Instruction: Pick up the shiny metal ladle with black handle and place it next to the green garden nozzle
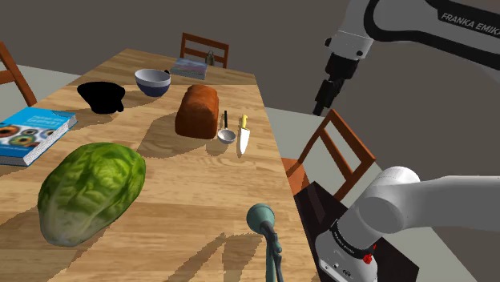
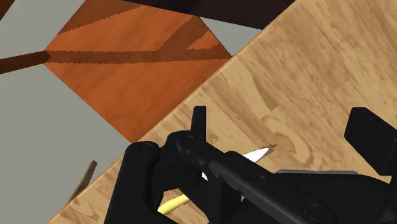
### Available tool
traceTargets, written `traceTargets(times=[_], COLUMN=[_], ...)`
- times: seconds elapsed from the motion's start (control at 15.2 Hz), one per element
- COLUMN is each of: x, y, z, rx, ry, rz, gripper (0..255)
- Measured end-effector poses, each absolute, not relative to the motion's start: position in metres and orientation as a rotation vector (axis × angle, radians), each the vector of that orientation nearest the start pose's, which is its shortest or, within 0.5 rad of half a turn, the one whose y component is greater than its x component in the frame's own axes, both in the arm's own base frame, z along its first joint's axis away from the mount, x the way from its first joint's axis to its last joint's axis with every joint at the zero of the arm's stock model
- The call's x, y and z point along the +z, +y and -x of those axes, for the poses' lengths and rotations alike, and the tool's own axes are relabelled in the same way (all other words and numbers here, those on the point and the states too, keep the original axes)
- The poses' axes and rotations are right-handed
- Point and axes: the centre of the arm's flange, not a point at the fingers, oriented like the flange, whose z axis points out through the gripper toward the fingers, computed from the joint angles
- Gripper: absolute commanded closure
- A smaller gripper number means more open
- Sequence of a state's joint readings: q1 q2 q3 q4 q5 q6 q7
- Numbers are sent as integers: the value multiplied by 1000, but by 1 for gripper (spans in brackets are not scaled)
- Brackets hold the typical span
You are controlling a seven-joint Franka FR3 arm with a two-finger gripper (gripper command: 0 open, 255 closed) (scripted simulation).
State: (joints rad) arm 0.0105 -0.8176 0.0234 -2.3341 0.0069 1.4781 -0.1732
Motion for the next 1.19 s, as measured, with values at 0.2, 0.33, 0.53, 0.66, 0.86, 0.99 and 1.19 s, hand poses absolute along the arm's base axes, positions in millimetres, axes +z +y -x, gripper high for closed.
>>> traceTargets(times=[0.2,0.33,0.53,0.66,0.86,0.99,1.19], x=[591,578,551,536,508,491,467], y=[11,6,2,3,0,-2,-6], z=[-301,-320,-349,-371,-401,-421,-451], rx=[62,59,54,51,46,42,37], ry=[-298,-273,-235,-208,-169,-144,-108], rz=[3111,3080,3028,2992,2939,2903,2848], gripper=[0,0,0,0,0,0,0])
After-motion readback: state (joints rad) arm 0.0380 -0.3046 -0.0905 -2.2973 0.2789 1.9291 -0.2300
